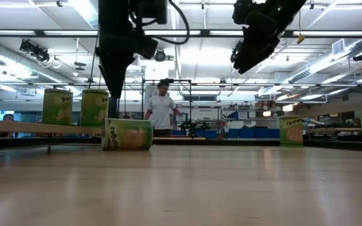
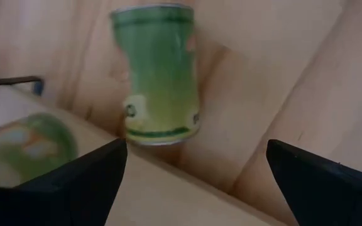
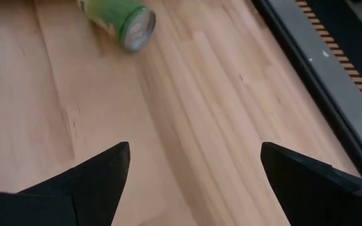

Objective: Pick and place cans onto a shelf
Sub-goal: Put the top large canned oranges on the shelf

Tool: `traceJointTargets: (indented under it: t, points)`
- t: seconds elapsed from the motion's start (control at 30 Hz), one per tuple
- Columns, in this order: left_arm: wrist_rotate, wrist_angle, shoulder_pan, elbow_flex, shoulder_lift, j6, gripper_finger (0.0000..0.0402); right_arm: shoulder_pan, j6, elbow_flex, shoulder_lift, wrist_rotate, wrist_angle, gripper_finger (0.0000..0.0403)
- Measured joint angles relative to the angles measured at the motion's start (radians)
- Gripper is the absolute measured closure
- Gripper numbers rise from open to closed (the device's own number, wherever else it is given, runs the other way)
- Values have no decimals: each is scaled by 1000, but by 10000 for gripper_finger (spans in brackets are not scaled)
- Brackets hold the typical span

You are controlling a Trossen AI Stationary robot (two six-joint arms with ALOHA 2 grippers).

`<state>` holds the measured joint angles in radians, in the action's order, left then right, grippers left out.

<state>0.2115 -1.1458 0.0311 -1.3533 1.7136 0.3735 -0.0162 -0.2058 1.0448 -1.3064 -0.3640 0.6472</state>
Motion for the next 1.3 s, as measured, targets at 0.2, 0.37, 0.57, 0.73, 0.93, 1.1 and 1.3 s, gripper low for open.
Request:
traceJointTargets:
  t: [0.2,0.37,0.57,0.73,0.93,1.1,1.3]
  points:
    - [-10,20,50,0,76,-55,13,8,-11,-10,0,14,3,37]
    - [-31,17,92,0,123,-94,13,8,-20,-10,0,25,3,37]
    - [-54,15,92,0,175,-123,13,8,-30,-10,-1,26,4,37]
    - [-79,19,86,1,211,-114,13,8,-29,-11,-1,27,4,37]
    - [-84,93,53,2,218,-45,17,1,-26,-11,-1,27,4,37]
    - [-127,216,24,36,218,40,61,-1,-20,-11,0,26,4,37]
    - [-97,226,28,19,209,13,97,-1,-13,-11,37,26,5,37]
